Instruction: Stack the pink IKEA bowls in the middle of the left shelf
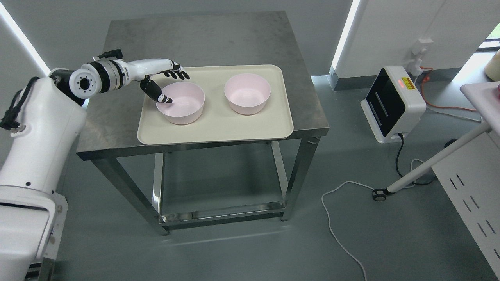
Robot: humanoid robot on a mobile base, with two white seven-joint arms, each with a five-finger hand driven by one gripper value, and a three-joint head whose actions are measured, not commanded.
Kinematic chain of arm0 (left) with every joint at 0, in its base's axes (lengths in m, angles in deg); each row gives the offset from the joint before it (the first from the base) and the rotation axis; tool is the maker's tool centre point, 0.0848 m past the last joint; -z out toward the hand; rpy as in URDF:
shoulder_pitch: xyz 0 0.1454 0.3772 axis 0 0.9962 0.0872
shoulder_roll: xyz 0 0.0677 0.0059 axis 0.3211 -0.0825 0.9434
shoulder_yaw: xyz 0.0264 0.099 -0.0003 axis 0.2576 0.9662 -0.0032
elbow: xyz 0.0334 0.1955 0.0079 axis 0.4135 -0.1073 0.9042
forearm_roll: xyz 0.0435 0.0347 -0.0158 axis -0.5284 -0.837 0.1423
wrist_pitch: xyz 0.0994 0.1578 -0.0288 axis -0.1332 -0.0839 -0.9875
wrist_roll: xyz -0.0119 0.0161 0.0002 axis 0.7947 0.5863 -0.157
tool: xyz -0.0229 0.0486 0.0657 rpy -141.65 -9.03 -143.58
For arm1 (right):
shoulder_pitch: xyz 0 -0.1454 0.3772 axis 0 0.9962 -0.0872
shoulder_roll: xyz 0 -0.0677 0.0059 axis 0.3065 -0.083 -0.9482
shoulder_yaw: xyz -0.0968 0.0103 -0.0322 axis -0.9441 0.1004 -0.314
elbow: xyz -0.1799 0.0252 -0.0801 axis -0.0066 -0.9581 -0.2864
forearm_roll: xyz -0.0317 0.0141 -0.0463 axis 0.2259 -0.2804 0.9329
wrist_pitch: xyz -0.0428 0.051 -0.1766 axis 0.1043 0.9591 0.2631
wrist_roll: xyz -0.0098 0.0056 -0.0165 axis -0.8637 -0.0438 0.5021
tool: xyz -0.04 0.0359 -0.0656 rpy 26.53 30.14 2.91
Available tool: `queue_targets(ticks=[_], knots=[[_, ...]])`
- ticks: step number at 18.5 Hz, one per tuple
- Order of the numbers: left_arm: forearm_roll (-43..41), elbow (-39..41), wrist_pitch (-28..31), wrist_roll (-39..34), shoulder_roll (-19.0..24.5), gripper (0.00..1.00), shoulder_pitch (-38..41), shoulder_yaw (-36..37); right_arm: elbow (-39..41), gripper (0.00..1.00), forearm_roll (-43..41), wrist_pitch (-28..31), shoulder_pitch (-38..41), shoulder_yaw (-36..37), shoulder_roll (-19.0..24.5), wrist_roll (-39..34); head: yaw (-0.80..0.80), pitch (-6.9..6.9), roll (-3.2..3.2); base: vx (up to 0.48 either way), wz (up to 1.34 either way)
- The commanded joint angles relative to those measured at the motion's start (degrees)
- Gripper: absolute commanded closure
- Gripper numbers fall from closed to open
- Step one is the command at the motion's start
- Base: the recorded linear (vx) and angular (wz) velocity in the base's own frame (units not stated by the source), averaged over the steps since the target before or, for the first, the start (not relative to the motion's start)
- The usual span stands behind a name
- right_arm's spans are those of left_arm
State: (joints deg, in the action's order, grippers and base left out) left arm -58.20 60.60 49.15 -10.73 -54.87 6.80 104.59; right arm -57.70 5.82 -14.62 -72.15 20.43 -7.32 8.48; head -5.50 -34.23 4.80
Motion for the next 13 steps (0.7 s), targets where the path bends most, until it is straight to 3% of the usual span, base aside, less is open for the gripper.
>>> queue_targets(ticks=[1,3,5,7,13], knots=[[-1.38,-1.66,2.7,-0.88,-3.35,0.39,0.66,4.53,1.93,0.0,-0.07,0.04,1.67,0.62,-1.0,-0.02,0.0,0.0,0.0,0.0,0.0],[-1.74,-1.66,2.7,-1.14,-3.53,0.49,0.66,4.62,1.93,0.0,-0.07,0.04,1.67,0.62,-1.0,-0.02,0.0,0.0,0.0,0.0,0.0],[-1.56,-1.57,1.74,-1.15,-3.96,0.77,0.66,3.31,1.93,0.0,-0.07,0.04,1.67,0.7,-1.0,-0.02,0.0,0.0,0.0,0.0,0.0],[-1.13,-1.48,-0.36,-0.62,-4.05,0.99,0.57,-0.11,1.93,0.0,-0.07,-0.05,1.67,0.7,-1.0,-0.02,0.0,0.0,0.0,0.0,0.0],[-0.86,-1.31,-3.27,-0.27,-5.28,1.0,0.48,-3.54,1.93,0.0,-0.07,-0.05,1.67,0.7,-1.0,-0.02,0.0,0.0,0.0,0.0,0.0]])
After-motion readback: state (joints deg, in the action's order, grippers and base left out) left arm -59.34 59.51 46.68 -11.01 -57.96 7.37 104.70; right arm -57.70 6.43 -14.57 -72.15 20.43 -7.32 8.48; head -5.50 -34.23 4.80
